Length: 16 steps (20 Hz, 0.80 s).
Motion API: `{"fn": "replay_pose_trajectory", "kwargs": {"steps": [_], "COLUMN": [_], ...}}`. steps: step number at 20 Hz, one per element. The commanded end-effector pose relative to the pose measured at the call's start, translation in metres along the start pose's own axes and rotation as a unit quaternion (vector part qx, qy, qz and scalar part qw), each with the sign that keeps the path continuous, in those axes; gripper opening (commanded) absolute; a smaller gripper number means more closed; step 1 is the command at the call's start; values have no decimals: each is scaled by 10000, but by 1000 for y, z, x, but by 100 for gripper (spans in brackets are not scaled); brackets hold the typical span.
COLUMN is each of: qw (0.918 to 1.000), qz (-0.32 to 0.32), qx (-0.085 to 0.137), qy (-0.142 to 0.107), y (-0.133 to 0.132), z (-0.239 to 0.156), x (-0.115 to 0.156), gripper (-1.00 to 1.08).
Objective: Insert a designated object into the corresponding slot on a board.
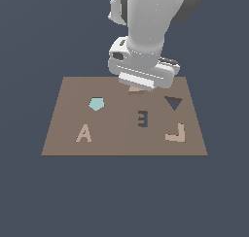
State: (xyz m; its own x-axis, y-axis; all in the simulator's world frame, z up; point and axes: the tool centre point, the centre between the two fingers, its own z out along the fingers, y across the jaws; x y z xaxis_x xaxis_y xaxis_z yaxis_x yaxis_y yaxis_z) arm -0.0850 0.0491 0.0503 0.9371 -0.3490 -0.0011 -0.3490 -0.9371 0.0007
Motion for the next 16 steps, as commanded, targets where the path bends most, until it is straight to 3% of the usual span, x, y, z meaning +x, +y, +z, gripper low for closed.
{"fn": "replay_pose_trajectory", "kwargs": {"steps": [1,11,12,16], "qw": [10000,10000,10000,10000], "qz": [1,15,15,15], "qx": [1,4,4,4], "qy": [1,6,6,6], "y": [0,0,0,0], "z": [0,20,20,20], "x": [0,0,0,0], "gripper": [100,100,-100,-100]}}
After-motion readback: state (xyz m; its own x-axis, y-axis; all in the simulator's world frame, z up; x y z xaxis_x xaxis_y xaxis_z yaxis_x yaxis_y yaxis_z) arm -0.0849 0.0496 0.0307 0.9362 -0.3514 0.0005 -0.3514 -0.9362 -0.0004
